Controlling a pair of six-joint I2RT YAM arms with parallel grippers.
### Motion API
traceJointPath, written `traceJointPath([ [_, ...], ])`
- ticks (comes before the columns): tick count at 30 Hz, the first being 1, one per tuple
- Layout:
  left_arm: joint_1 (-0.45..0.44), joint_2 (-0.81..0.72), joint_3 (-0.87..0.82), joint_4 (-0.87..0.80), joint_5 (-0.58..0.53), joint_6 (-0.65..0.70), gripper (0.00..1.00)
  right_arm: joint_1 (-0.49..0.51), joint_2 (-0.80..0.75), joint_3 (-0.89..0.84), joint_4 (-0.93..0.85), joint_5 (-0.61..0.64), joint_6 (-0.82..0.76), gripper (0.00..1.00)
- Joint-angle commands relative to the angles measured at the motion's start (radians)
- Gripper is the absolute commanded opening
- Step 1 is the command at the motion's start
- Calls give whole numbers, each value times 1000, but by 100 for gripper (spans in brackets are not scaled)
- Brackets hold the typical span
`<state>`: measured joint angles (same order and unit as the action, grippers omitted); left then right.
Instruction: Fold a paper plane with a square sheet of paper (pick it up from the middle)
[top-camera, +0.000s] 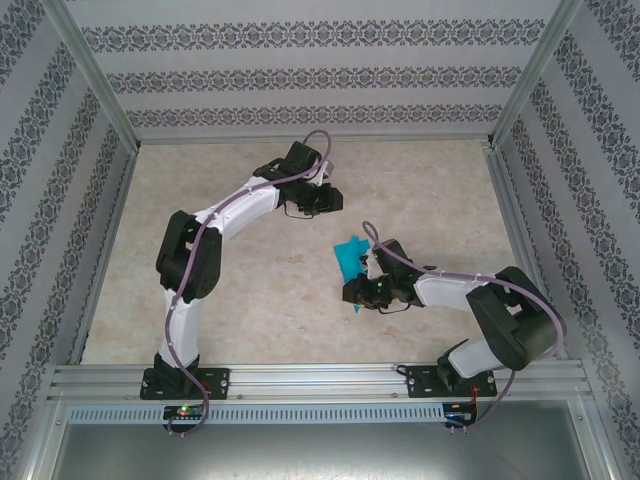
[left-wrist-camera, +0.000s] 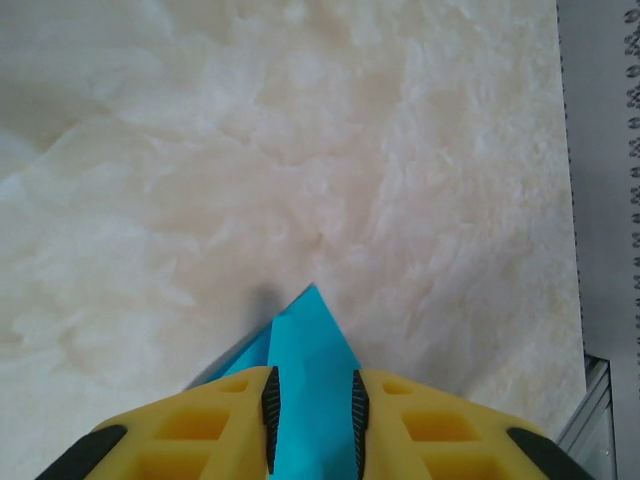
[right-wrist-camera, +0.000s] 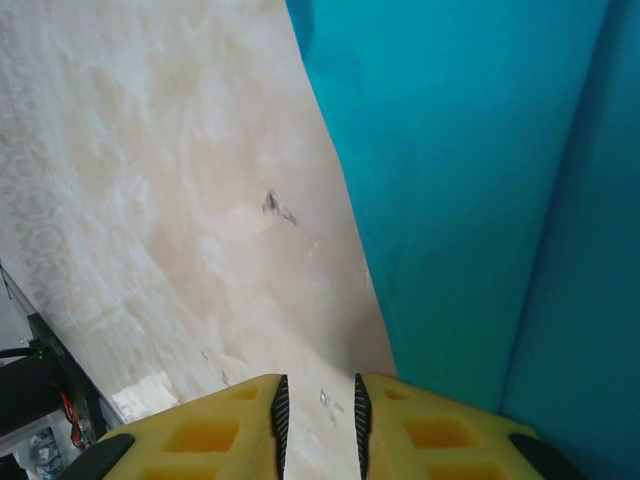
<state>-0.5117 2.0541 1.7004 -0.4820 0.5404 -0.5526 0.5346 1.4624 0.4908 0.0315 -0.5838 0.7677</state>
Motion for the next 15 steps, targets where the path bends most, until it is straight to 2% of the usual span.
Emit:
traceJointPath([
  [1,-28,-67,-118,33,-18,19,30,-1,-56,4,-81,6,28,28],
  [9,-91,-162,-337,191,22,-55,30,-82,-171,5,-128,-19,19,30],
  [15,-161,-175,-384,265,27,-92,30,-163,-177,-17,-123,-81,-2,29],
])
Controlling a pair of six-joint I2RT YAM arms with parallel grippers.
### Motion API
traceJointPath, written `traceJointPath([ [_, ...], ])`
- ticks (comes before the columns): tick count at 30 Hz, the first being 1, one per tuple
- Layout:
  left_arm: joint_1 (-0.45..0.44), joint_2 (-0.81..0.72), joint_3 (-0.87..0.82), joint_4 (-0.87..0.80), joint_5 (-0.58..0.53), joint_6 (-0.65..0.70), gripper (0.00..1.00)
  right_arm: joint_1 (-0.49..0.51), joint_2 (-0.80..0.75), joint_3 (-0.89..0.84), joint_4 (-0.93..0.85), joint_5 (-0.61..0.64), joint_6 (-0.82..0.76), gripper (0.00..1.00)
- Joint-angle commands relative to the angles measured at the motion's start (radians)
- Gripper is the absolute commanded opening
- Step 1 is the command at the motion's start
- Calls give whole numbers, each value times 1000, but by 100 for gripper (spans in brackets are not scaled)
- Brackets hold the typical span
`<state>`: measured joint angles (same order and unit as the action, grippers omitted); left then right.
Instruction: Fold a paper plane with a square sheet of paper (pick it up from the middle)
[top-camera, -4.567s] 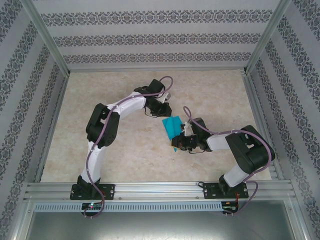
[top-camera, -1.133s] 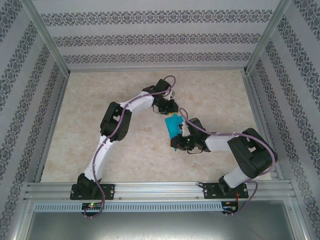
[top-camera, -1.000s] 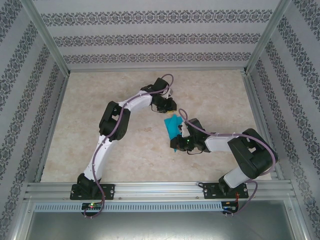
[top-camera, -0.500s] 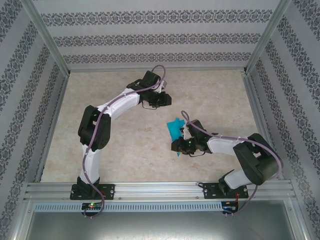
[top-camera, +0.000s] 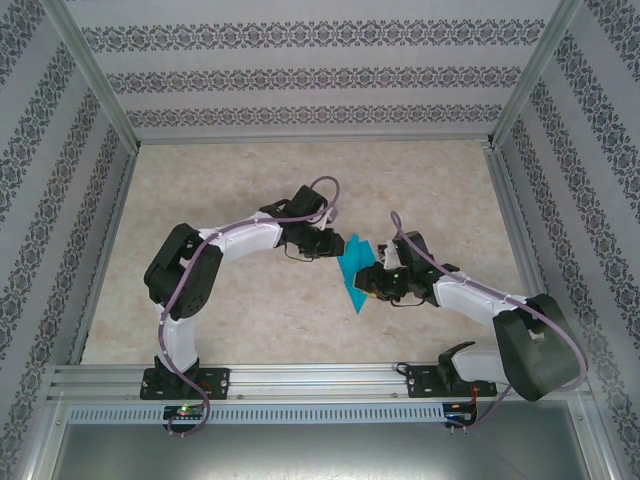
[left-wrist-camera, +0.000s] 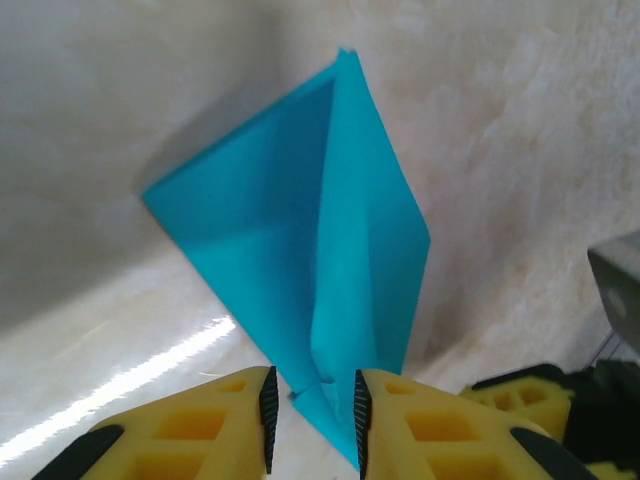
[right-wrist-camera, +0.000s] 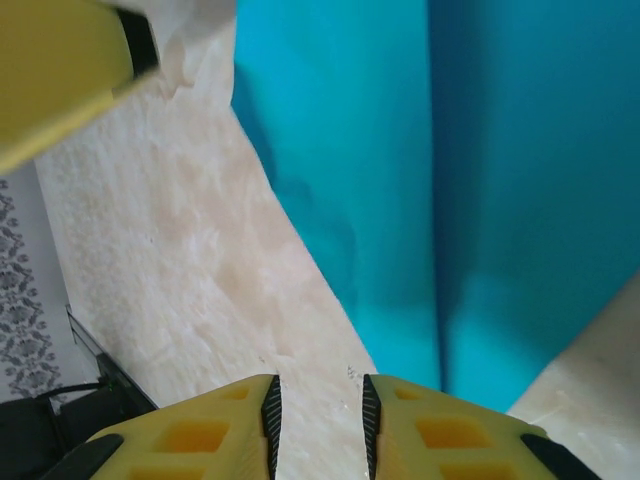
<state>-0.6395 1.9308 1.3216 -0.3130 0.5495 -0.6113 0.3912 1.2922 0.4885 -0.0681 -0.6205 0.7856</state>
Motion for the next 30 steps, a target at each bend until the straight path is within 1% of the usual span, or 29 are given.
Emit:
traceJointPath([
  [1,-40,-53,-5,97,14,-33,30,-28,-4,-19,-14,-50,-19,29],
  [6,-66,-56,-22,115,4,-45,30,-61,14,-31,21,-80,-17,26],
  [9,-84,-29,-18,136,25,-52,31,-61,38,-43,76,-111,4,23],
  [14,-85,18,-33,174,46,-66,30,-58,64,-67,146,-137,36,19],
  [21,-85,82,-22,170,75,-46,30,-44,103,-94,197,-145,55,18],
  [30,-84,128,-10,160,94,-24,30,-1,178,-110,278,-127,77,17],
])
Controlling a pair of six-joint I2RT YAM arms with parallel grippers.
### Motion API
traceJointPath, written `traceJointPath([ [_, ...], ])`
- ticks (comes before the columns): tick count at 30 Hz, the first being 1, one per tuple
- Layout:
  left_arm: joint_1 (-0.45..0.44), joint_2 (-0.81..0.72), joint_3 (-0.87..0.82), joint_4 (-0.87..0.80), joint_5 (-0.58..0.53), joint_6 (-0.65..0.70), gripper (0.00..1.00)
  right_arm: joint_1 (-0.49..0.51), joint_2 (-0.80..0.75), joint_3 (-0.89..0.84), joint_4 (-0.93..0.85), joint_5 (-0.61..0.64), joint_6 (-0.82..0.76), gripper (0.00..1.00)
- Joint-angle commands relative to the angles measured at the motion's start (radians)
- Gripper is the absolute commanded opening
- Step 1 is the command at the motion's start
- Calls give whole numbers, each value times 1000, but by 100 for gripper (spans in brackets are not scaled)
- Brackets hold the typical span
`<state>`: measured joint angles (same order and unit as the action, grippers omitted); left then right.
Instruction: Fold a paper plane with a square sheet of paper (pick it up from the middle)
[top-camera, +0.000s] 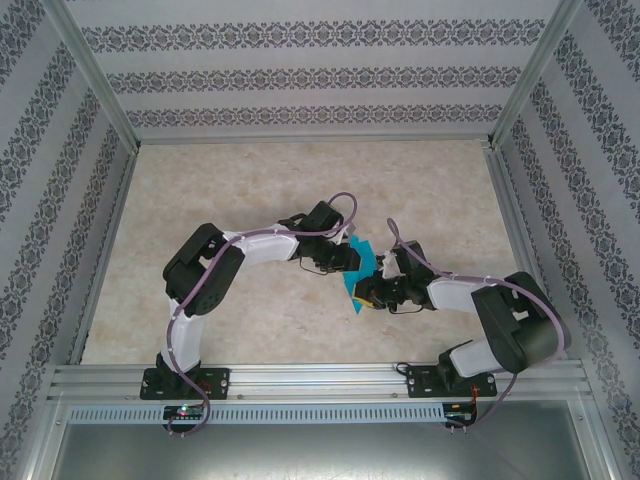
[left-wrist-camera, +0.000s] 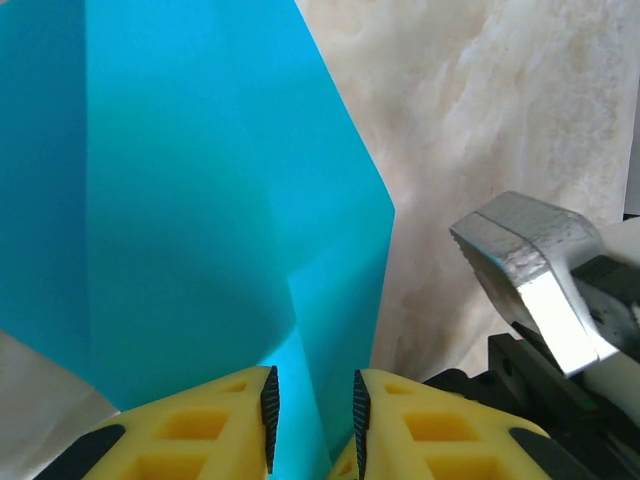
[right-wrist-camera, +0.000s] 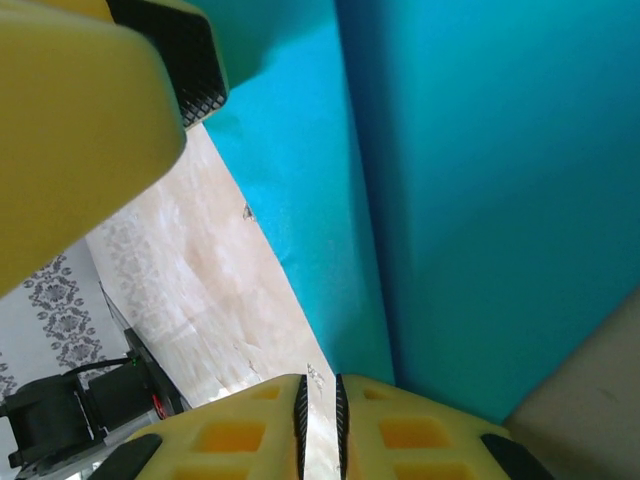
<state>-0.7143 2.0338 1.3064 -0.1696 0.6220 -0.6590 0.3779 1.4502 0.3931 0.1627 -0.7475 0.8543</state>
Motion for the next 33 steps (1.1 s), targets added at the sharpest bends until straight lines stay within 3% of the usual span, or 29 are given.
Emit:
traceJointPath([
  [1,-8,30,7,17,26,25,30,15,27,-14,39,7,2,17],
  [12,-10,6,-31,34,43,19,30,23,53,-12,-91,117,-73,16],
  [22,25,61,8,-39,3,92,29,36,42,-13,-207,188,-116,15],
  [33,68,110,77,-123,-27,158,29,52,66,-23,-218,217,-124,15],
])
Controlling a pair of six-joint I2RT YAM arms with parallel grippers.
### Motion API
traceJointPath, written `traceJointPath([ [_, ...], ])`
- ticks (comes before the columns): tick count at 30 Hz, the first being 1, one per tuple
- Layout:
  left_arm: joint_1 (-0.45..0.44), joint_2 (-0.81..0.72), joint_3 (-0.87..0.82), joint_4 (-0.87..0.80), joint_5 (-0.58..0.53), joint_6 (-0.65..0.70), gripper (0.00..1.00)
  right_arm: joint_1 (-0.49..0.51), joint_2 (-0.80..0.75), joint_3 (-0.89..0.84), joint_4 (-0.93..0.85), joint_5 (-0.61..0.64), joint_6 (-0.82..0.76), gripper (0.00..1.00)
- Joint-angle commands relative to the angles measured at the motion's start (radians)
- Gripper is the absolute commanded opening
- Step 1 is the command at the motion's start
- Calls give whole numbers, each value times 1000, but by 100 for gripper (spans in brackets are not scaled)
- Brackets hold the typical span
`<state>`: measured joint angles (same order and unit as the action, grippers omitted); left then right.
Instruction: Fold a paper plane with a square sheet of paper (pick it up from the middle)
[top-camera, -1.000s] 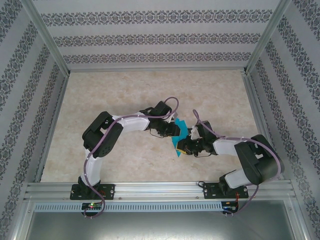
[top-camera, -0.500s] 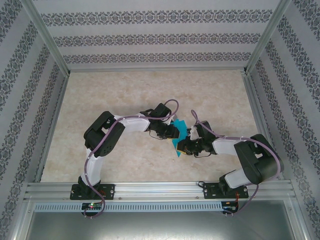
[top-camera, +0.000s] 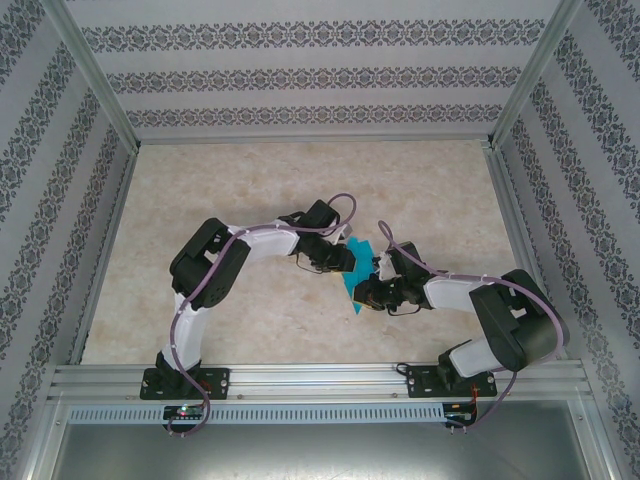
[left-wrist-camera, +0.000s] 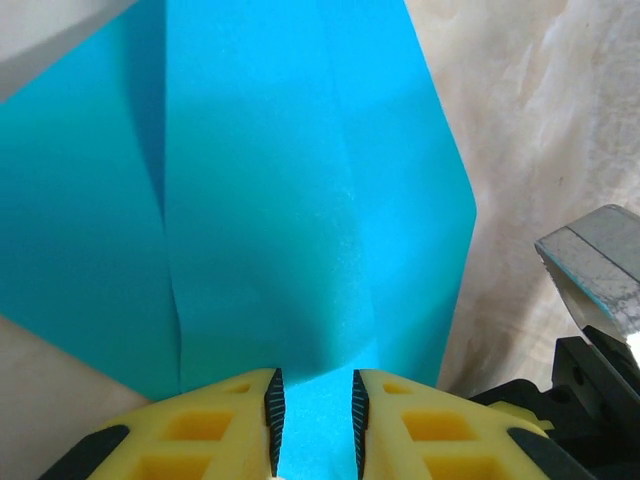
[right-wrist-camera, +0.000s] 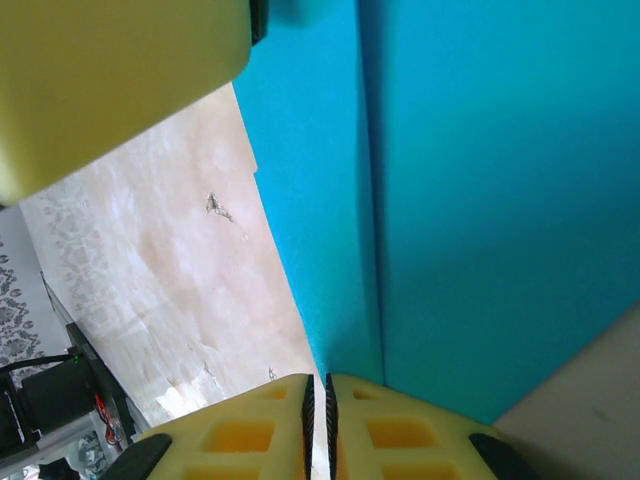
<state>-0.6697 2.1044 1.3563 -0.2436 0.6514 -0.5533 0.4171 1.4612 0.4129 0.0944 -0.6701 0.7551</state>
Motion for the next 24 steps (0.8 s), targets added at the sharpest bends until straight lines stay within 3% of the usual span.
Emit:
traceJointPath([
  [1,27,43,29,-54,-59,58,29,12,54,-43,-148,140,-25,15],
  [17,64,6,73,-76,-62,65,29,15,-3,-25,-152,97,-12,15],
  [24,63,-56,54,-77,-41,50,29,4,-121,31,-173,46,15,23],
])
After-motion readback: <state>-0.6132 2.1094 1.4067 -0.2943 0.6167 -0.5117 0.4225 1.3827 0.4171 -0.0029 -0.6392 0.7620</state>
